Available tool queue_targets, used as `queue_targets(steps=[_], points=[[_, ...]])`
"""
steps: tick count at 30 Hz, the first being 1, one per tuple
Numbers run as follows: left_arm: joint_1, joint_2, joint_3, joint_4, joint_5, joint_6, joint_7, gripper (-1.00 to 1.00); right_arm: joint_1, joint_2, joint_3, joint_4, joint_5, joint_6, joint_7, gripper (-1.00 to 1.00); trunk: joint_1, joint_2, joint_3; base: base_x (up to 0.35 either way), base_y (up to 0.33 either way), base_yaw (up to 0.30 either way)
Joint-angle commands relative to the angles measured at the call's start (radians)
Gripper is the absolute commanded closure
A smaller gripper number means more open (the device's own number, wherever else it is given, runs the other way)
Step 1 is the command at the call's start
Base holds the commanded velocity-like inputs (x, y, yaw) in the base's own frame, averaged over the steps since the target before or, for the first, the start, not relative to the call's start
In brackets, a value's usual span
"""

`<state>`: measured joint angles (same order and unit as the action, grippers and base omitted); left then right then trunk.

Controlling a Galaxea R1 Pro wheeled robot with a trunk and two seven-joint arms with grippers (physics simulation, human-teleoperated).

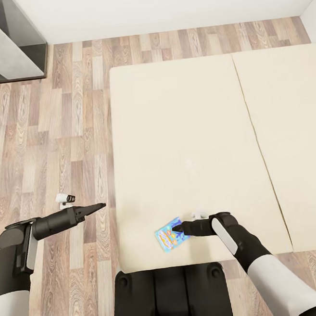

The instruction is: Put all the toys in the child's room - the three board games (two on the bed and one on the table), the two jigsaw puzzles on the table, and the tennis ball on the table - inside the toy box on the table in the child's room.

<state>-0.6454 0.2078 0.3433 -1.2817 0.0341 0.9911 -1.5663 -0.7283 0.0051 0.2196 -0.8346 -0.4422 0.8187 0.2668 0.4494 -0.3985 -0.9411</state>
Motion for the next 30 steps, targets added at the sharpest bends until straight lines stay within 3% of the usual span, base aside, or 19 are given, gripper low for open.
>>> queue_targets(steps=[1, 13, 20, 30], points=[[0.0, 0.0, 0.0, 0.0, -0.001, 0.011, -0.004, -1.0, 0.0, 0.004, 0.0, 0.0, 0.007, 0.003, 0.006, -1.0, 0.001, -0.002, -0.001, 0.0, 0.0, 0.0], [0.001, -0.001, 0.0, 0.001, 0.0, 0.011, -0.004, -1.0, 0.0, 0.034, 0.0, -0.001, 0.01, 0.004, 0.01, -1.0, 0.001, -0.002, -0.001, 0.0, 0.0, 0.0], [0.001, -0.002, 0.001, 0.002, -0.001, 0.011, -0.004, -1.0, 0.0, 0.087, -0.003, 0.0, 0.011, 0.002, 0.012, -1.0, 0.001, -0.002, -0.001, 0.0, 0.0, 0.0], [0.003, -0.002, 0.001, 0.005, -0.002, 0.011, -0.004, -1.0, 0.0, 0.092, -0.003, 0.0, 0.016, -0.01, 0.008, -1.0, 0.001, -0.002, -0.001, 0.0, 0.0, 0.0]])
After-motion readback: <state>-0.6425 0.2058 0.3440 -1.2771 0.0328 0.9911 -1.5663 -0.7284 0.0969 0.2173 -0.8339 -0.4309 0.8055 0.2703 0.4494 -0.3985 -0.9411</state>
